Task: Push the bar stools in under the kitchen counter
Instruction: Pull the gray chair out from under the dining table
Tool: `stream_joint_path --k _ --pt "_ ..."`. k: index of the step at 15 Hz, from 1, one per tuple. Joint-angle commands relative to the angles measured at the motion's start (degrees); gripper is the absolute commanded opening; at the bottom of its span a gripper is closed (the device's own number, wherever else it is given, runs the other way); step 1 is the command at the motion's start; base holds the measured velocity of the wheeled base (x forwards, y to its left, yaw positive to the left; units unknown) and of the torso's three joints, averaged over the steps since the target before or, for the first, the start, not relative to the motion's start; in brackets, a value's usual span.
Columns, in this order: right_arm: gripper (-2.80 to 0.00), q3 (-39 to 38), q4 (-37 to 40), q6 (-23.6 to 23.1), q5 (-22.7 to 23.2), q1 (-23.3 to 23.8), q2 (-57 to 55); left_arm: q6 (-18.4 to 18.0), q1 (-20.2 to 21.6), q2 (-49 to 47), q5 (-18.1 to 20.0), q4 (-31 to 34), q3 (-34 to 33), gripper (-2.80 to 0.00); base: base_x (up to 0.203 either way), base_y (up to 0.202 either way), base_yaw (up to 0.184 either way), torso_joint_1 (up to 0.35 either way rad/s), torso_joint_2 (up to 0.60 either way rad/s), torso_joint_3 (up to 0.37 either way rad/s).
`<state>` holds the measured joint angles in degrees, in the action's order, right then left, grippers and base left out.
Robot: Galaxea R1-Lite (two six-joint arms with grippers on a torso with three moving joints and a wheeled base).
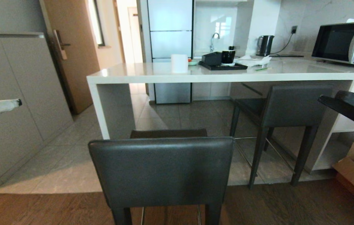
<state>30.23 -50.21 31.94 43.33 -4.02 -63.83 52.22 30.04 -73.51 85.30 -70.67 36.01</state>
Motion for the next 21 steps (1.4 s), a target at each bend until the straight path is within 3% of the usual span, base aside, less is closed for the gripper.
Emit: stream_joint_path --k 1,6,9,12,16,19,21 --pt "0.0 -0.17 -0.32 0.14 0.36 -0.14 0.4 0.37 0.02 0.75 0.46 -1.71 -1.03 0.0 0.125 0.0 0.001 0.015 0.0 0.001" --pt "0.0 -1.61 -0.32 0.34 0.82 -5.68 6.75 0.37 -0.26 6.27 1.51 -3.46 -6.09 0.0 0.0 0.0 0.0 0.0 0.0 0.0" --pt "0.0 -3.5 -0.21 1.02 5.07 -7.62 13.77 0.34 -2.41 12.99 2.29 -3.75 -8.44 0.0 0.0 0.0 0.0 0.0 0.0 0.0" --pt "0.0 -5.23 0.23 3.43 8.62 -7.77 21.64 0.56 -11.69 19.05 2.35 -3.67 -9.41 0.0 0.0 0.0 0.0 0.0 0.0 0.0" --pt "0.0 -6.23 5.14 7.09 9.32 -7.65 32.35 1.72 -27.98 28.88 2.36 -3.18 -12.84 0.0 0.0 0.0 0.0 0.0 0.0 0.0" --pt "0.0 -6.46 14.95 7.45 9.42 -7.3 41.0 2.9 -29.93 37.67 2.36 -2.72 -17.72 0.0 0.0 0.0 0.0 0.0 0.0 0.0" --pt "0.0 -7.09 20.31 7.49 9.2 -6.99 46.08 5.96 -29.89 45.01 2.36 -0.99 -20.56 0.0 0.0 0.0 0.0 0.0 0.0 0.0"
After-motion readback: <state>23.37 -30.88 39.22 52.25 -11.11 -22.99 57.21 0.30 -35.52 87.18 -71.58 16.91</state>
